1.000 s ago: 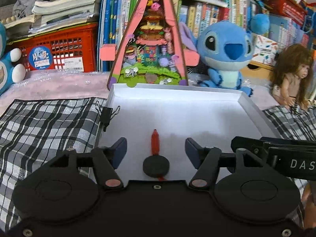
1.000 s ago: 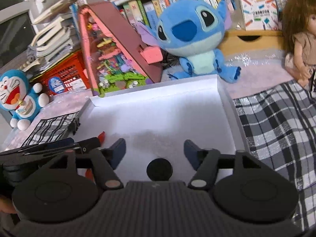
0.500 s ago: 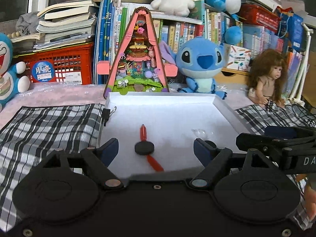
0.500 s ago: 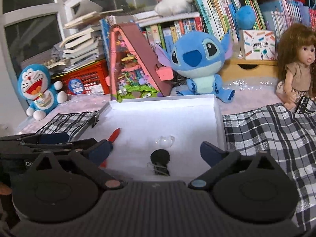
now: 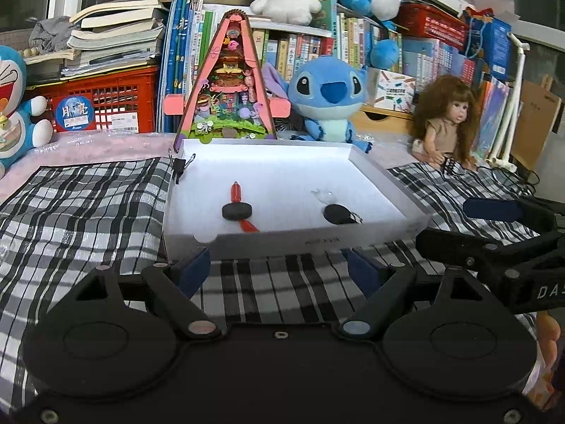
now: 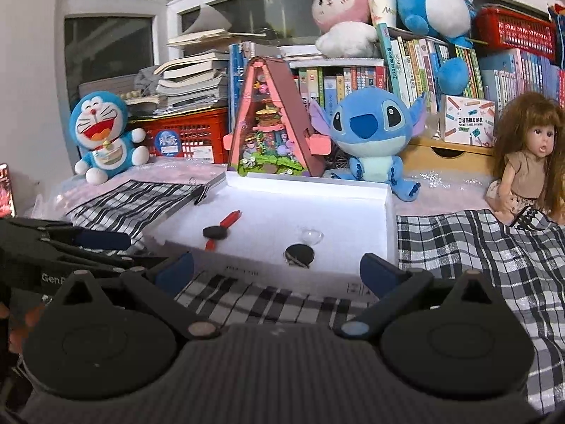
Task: Organize rigid objects
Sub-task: 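Lift both open tools from the tray and move back over the cloth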
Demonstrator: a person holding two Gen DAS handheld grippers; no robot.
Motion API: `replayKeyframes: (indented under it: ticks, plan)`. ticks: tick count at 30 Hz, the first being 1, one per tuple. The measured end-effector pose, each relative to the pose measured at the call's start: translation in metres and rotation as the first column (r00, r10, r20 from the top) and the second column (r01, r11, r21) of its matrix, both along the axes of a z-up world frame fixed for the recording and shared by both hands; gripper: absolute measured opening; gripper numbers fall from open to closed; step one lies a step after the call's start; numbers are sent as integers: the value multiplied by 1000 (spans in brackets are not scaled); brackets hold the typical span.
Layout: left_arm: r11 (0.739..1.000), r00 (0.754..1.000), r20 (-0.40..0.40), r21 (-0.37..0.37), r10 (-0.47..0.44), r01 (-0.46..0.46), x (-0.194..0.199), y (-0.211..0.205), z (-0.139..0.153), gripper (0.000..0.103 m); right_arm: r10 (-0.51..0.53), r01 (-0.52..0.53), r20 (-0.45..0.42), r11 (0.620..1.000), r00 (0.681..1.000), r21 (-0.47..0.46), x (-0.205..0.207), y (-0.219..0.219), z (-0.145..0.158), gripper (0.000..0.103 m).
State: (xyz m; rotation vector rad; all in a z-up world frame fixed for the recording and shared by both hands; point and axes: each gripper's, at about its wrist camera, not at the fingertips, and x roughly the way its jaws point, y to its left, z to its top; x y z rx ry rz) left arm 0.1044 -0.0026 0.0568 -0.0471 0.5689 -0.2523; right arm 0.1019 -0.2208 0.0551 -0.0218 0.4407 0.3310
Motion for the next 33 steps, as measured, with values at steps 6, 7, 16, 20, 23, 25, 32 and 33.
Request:
replayKeyframes:
  ticks: [6,7,16,20,23,25,32,33]
  plan:
    - [1000,1000,15,-2,-16,16,-26,-3,-8,85,14,-14,19,1000,1000,-23,-23,1,-9,103]
    - [1000,1000,18,-1,-18,18,-31,-4,-10,85,16,-15,22,999,1000,-28,-26,1,-11,103]
    - [1000,999,30,8,-26,26,-60,-8,-28,85,24,-20,58,997,998,-69,-54,-2,-23,103]
    - [999,998,47,28,-32,31,-68,-11,-31,85,19,-15,64,997,998,-73,-64,-4,-29,103]
    - [998,997,59,42,-42,40,-73,-13,-33,85,14,-9,67,997,998,-70,-69,-6,-32,103]
    - [997,997,62,54,-52,48,-76,-15,-35,86,10,-5,70,998,998,-66,-72,-8,-34,103]
    - [997,996,71,67,-53,49,-83,-15,-40,86,3,3,85,998,996,-68,-84,-12,-37,103]
    - [997,996,71,68,-53,48,-84,-15,-41,86,4,2,84,997,996,-73,-86,-12,-38,103]
